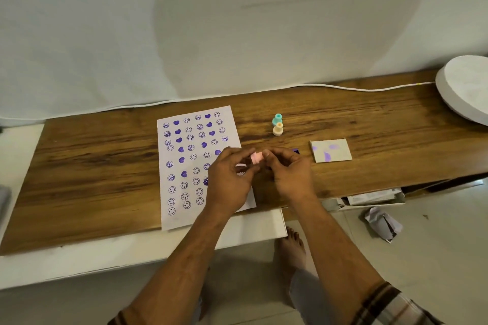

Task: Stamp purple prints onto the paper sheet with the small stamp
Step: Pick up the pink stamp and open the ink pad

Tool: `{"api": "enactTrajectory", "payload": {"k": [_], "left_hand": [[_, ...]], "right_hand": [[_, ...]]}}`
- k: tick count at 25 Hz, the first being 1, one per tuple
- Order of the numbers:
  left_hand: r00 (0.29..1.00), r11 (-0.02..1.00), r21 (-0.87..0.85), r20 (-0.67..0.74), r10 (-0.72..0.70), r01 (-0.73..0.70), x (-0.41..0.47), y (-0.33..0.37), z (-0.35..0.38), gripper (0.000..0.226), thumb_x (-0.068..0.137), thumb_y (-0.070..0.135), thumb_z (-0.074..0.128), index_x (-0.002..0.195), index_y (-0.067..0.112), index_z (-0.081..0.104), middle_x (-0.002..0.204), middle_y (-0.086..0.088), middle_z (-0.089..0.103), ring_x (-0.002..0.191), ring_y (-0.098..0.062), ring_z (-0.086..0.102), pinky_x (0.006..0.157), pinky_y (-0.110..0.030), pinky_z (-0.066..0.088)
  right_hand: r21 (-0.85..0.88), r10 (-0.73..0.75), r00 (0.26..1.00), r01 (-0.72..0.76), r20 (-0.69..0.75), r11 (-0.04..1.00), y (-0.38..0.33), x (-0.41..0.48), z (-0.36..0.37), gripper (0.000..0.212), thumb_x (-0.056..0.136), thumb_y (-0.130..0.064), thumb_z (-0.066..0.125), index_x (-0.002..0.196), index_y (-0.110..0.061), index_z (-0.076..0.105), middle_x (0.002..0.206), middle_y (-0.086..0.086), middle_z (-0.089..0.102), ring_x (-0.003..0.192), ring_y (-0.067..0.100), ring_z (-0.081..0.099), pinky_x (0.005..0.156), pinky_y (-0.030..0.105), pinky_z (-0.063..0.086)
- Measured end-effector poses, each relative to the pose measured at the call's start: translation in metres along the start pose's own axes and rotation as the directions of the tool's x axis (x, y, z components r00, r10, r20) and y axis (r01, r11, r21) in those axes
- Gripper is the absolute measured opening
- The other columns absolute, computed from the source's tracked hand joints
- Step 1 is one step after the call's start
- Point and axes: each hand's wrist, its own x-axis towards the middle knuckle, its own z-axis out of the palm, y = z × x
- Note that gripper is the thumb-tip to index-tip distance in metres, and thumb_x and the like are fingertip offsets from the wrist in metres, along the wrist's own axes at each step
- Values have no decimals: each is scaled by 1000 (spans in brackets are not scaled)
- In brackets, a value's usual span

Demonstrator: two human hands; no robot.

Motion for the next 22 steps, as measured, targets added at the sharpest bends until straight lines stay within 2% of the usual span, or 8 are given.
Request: {"api": "enactTrajectory", "payload": {"k": [2,3,7,13,16,18,19,22], "left_hand": [[999,999,-32,27,-27,28,1,-2,-1,41,86,19,83,124,34,74,117,23,66,104,-1,67,89,-21,58],[999,999,-39,33,-29,30,1,-4,-2,42,88,18,81,125,35,73,118,22,66,104,3,66,90,-18,56],[999,996,-83,40,-27,30,1,-2,-7,39,89,18,79,125,35,73,110,26,70,99,16,66,79,-1,49],[996,993,-104,73,-50,58,0,-1,-6,29,90,20,79,115,34,77,99,30,73,97,11,70,81,-4,51],[994,987,-120,57,-98,104,2,1,-3,25,92,29,76,117,32,76,104,19,77,100,3,72,86,-16,56],[979,947,-247,44,-201,206,6,2,-3,20,94,28,75,114,30,77,103,11,81,99,-7,76,91,-30,61],[970,919,-314,38,-240,240,8,2,-5,17,94,27,74,111,30,77,99,10,82,96,-8,77,90,-32,62],[957,901,-345,-19,-288,264,12,-2,-14,15,95,27,74,109,31,77,97,11,82,93,-7,78,91,-33,63]], "right_hand": [[73,30,1000,-29,-8,997,-1,0,1,11,94,-24,77,94,-35,77,99,-9,81,94,6,76,73,18,60],[103,46,999,-45,-9,994,-1,0,3,10,93,-24,77,93,-34,77,97,-9,82,94,6,77,75,19,61],[109,105,994,-106,15,988,-1,-2,6,4,88,-35,81,92,-34,80,93,-13,82,98,11,77,95,39,61],[55,91,996,-92,18,994,1,-2,2,5,90,-35,80,94,-36,80,97,-15,81,104,9,71,103,47,58],[60,39,999,-40,12,997,3,-1,0,10,91,-31,78,98,-38,79,101,-16,80,108,10,70,100,44,59],[95,3,1000,0,-27,995,2,4,-7,15,92,-27,78,104,-36,80,104,-15,80,107,9,72,95,37,62],[60,-24,997,28,-73,998,2,8,-13,18,92,-26,79,107,-35,80,106,-16,79,105,5,72,91,32,63],[-267,-198,970,156,-139,951,8,21,-39,23,94,-30,79,116,-34,77,110,-19,74,100,-5,65,81,18,58]]}}
